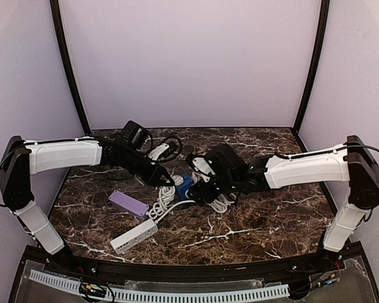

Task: Pull the plug off the socket

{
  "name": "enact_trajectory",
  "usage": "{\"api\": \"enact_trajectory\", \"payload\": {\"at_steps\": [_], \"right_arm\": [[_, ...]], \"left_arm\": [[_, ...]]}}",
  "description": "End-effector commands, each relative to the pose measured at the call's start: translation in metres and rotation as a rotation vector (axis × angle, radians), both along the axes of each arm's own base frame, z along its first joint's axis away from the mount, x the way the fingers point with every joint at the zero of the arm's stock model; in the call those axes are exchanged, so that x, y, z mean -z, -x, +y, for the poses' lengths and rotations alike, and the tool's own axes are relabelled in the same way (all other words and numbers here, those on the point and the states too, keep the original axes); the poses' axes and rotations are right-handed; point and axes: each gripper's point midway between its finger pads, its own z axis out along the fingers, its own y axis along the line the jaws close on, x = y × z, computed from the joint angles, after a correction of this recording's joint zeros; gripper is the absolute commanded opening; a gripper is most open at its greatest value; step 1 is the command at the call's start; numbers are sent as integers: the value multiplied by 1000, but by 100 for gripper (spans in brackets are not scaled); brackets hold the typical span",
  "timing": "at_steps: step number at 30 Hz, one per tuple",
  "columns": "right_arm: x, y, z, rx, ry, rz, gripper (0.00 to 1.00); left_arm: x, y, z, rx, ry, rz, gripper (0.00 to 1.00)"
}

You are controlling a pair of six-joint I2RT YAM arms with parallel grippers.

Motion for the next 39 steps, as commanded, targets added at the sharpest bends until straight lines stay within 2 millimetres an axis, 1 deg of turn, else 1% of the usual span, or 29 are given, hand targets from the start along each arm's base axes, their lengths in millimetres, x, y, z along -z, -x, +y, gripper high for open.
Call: {"api": "enact_trajectory", "payload": {"at_steps": [1,4,7,12,14,22,26,31,35,38,39], "right_arm": [[-5,2,-6,-7,-20,15,84],[1,7,-6,-24,-9,41,85],[3,11,1,-49,-15,65,82],[13,12,11,-74,17,73,74],[16,12,14,-78,22,77,70],[28,7,21,-80,42,83,60],[33,6,22,-83,50,87,46],[28,6,26,-92,33,84,24],[21,9,28,-112,12,83,10],[19,11,29,-122,13,76,2],[19,16,31,-144,4,87,0]], "left_arm": [[-27,2,-3,-6,107,-15,1],[-31,2,-3,-10,121,-10,1],[-32,3,-2,-13,126,-8,1],[-37,2,0,-18,134,-22,1],[-39,1,1,-21,137,-28,1],[-46,5,0,0,169,-26,1],[-49,6,1,8,172,-34,1],[-51,6,4,12,162,-51,1],[-48,3,8,-1,141,-60,1],[-47,0,10,-14,126,-59,1],[-46,-1,12,-4,117,-70,1]]}}
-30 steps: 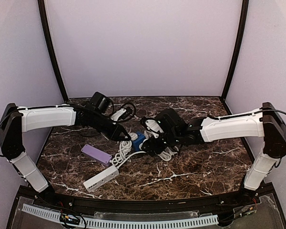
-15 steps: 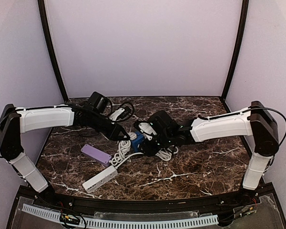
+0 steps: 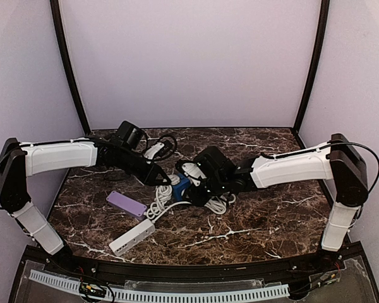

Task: Pull the plug off the socket

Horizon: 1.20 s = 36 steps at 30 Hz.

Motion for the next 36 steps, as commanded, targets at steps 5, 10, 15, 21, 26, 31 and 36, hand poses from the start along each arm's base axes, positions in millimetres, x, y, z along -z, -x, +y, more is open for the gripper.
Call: {"api": "enact_trajectory", "payload": {"at_steps": [5,10,15,21,26,31,36], "right_arm": [[-4,22,7,-98,-6,11,0],[-4,39,12,-164,33,-7,0],[1,53,16,-217,86,-32,0],[-2,41,13,-151,124,-101,0],[-4,24,11,-50,123,-78,0],[-9,5,6,56,86,-24,0],[-14,-12,1,157,17,61,0]], "left_arm": [[-46,-5,3,39,102,-67,1],[-47,-10,6,38,120,-23,1],[-43,-14,9,29,122,8,1],[-39,-16,10,26,125,26,1],[-38,-15,9,30,130,24,1],[-37,-15,10,26,134,7,1],[-39,-13,9,35,158,-14,1]]}}
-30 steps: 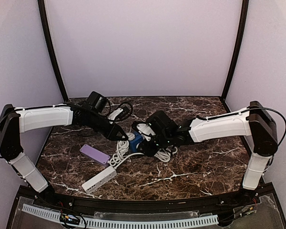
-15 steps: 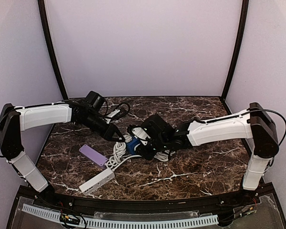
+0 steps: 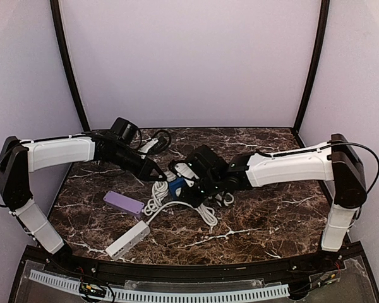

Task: Pull the plug off the socket

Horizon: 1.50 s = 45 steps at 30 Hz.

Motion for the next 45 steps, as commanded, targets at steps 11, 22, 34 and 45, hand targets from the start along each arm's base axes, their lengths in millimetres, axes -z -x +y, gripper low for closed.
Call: {"api": "enact_trajectory", "payload": {"at_steps": [11,22,34,45], "right_arm": [[-4,-27,-15,114,-80,81,0],[-8,-1,-16,-64,-44,-9,0],[7,17,-6,-138,61,-80,0],[2,9,-9,-71,80,-116,0]], "left_arm": [[-37,-1,-11,24,134,-57,1],[-30,0,-11,34,103,-1,1],[-19,0,-8,52,51,16,1],[-17,-1,-6,52,35,11,1]]}}
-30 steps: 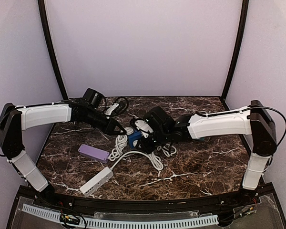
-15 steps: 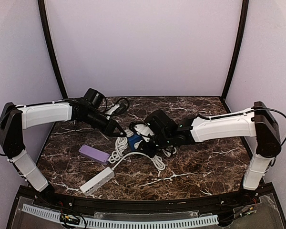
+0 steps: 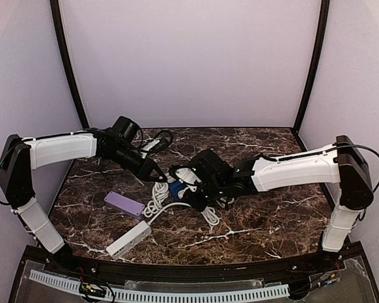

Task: Pull the plug off the socket

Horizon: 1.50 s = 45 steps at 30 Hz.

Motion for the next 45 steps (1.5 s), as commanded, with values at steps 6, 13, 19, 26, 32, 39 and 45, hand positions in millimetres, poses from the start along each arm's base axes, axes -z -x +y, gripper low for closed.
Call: {"api": "enact_trajectory", "payload": {"at_steps": [6,13,19,26,32,39,45], "right_arm": [[-3,-17,-4,164,-13,39,0],[-3,-36,-17,270,-72,159,0],[-1,-43,-27,286,-66,170,0],[2,-41,-29,266,-58,168,0],[-8,-29,-28,178,-89,134,0],[-23,-25,-28,154,-127,96,0],[-23,-25,-24,166,-147,100,0]], "left_arm": [[-16,-6,-4,6,48,-48,1],[-28,-4,-6,17,91,-85,1],[-30,-3,-7,19,104,-89,1],[-32,-3,-7,17,108,-92,1],[-36,-14,0,-27,100,-106,1],[-47,-74,80,-345,16,-169,1],[-15,-115,160,-629,-86,-97,1]]}}
